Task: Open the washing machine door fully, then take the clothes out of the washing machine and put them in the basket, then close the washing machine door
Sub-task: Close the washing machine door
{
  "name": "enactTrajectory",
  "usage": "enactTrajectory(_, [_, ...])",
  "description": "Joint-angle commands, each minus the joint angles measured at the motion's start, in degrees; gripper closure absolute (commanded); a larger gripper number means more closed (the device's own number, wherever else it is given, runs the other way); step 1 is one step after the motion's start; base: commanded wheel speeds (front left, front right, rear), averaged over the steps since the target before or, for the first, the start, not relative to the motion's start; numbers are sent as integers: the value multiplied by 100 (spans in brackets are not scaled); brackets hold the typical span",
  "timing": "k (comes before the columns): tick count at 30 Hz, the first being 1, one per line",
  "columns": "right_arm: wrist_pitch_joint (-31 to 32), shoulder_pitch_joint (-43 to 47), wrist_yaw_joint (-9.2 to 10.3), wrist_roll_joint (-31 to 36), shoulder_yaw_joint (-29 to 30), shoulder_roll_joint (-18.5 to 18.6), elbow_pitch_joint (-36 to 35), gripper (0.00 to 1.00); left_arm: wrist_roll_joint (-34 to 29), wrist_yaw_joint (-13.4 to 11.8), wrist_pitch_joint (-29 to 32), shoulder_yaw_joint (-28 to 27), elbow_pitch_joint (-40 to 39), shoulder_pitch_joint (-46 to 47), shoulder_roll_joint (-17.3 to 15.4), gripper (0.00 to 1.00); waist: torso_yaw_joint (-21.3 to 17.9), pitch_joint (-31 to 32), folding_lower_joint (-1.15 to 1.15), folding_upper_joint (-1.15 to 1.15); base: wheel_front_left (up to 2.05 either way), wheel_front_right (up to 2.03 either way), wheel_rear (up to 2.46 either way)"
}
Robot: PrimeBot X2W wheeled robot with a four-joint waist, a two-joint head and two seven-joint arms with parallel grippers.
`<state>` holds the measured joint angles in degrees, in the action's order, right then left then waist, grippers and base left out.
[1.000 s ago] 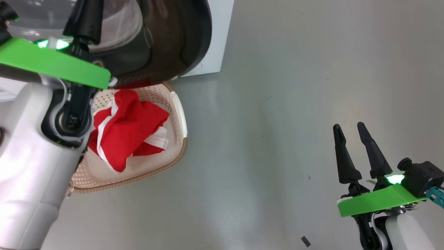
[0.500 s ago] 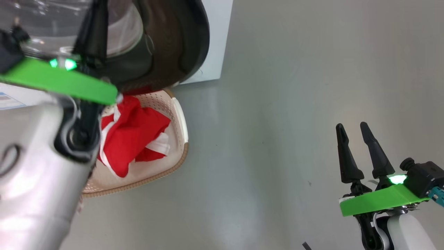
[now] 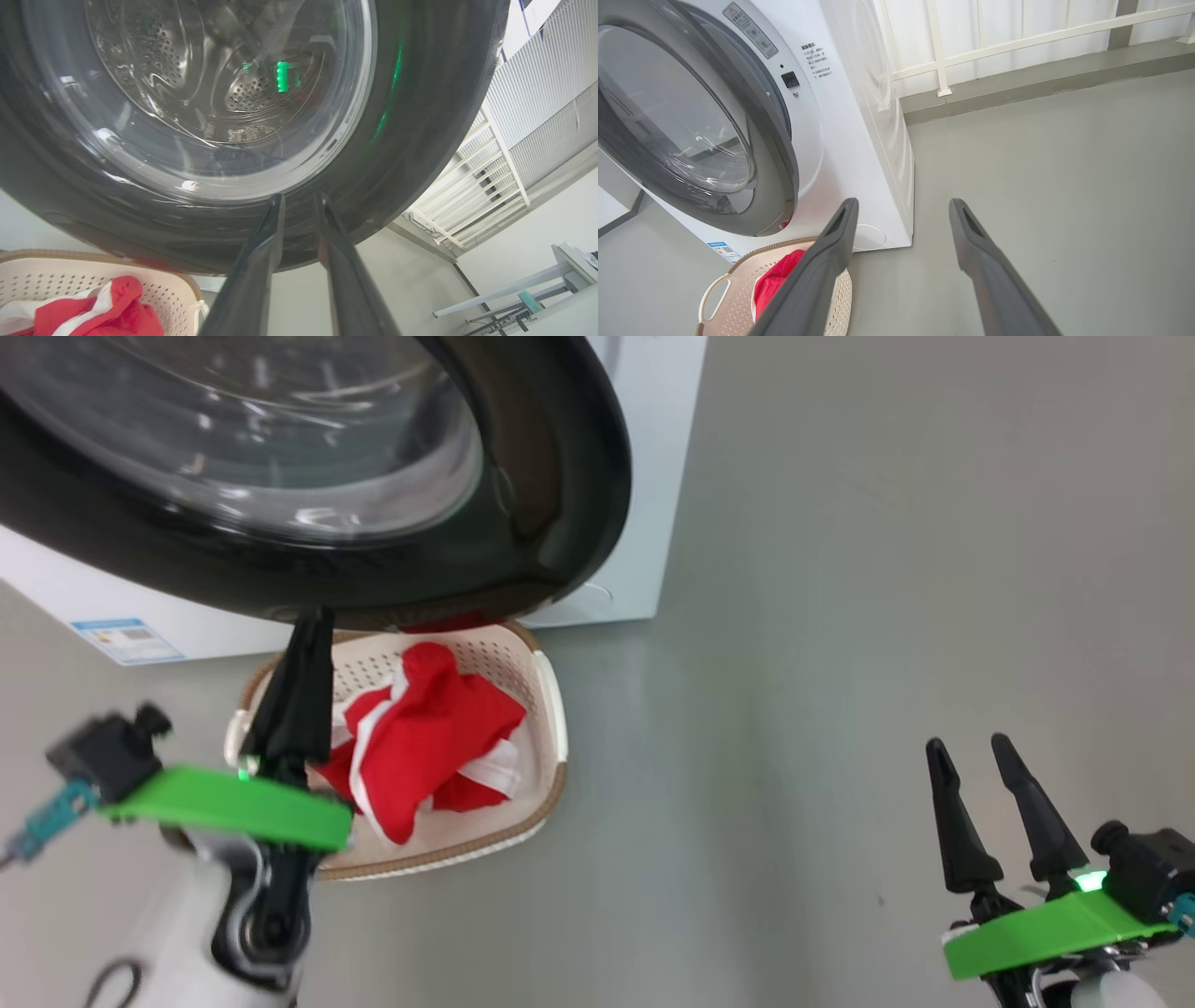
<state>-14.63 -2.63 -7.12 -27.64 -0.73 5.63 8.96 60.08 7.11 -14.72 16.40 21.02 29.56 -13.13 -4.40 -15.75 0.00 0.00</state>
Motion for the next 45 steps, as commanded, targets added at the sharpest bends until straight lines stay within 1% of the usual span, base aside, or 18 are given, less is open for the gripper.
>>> enactTrajectory(1, [-37, 99, -36, 66, -89, 127, -120, 0, -182, 37, -28, -341, -196, -238, -97, 64, 266, 307, 0, 0, 0, 0, 0])
enactTrajectory(7, [-37, 364, -36, 69, -68, 226, -111, 0, -545, 37, -28, -695, -254, -1057, 6, 57, 424, 613, 0, 0, 0, 0, 0])
enactTrajectory(10, [-37, 461, -36, 66, -51, 253, -104, 0, -624, 37, -28, -813, -294, -1284, 43, 55, 471, 715, 0, 0, 0, 0, 0])
enactTrajectory(12, [-37, 555, -36, 64, -29, 275, -104, 0, -722, 37, -28, -917, -340, -1494, 61, 50, 511, 798, 0, 0, 0, 0, 0])
enactTrajectory(13, [-37, 597, -36, 63, -18, 283, -107, 0, -775, 37, -28, -955, -363, -1590, 69, 45, 528, 831, 0, 0, 0, 0, 0])
enactTrajectory(14, [-37, 632, -36, 61, -9, 291, -110, 0, -818, 37, -28, -987, -382, -1680, 73, 36, 543, 857, 0, 0, 0, 0, 0])
enactTrajectory(21, [-37, 831, -36, 60, 53, 321, -129, 0, -1124, 37, -28, -1256, -482, -2158, 102, 12, 616, 1009, 0, 0, 0, 0, 0])
enactTrajectory(23, [-37, 877, -36, 59, 62, 329, -132, 0, -1238, 37, -28, -1313, -504, -2266, 99, 0, 625, 1044, 0, 0, 0, 0, 0])
enactTrajectory(27, [-37, 962, -36, 61, 84, 344, -140, 0, -1544, 37, -28, -1479, -525, -2467, 87, 0, 630, 1106, 0, 0, 0, 0, 0])
enactTrajectory(33, [-37, 1076, -36, 66, 167, 363, -176, 0, -2169, 37, -28, -1650, -587, -2683, 101, 0, 649, 1163, 0, 0, 0, 0, 0])
enactTrajectory(37, [-37, 1163, -36, 70, 240, 357, -191, 0, -2813, 37, -28, -1832, -716, -2805, 150, 0, 669, 1208, 0, 0, 0, 0, 0])
enactTrajectory(39, [-37, 1210, -36, 70, 273, 347, -198, 0, -3240, 37, -28, -1968, -796, -2866, 205, 0, 682, 1229, 0, 0, 0, 0, 0])
enactTrajectory(43, [-37, 1274, -36, 64, 310, 318, -194, 0, -3942, 37, -28, -2301, -977, -2989, 457, 0, 696, 1257, 0, 0, 0, 0, 0])
enactTrajectory(45, [-37, 1290, -36, 66, 317, 302, -189, 0, -4156, 37, -28, -2376, -1001, -3065, 585, 0, 694, 1270, 0, 0, 0, 0, 0])
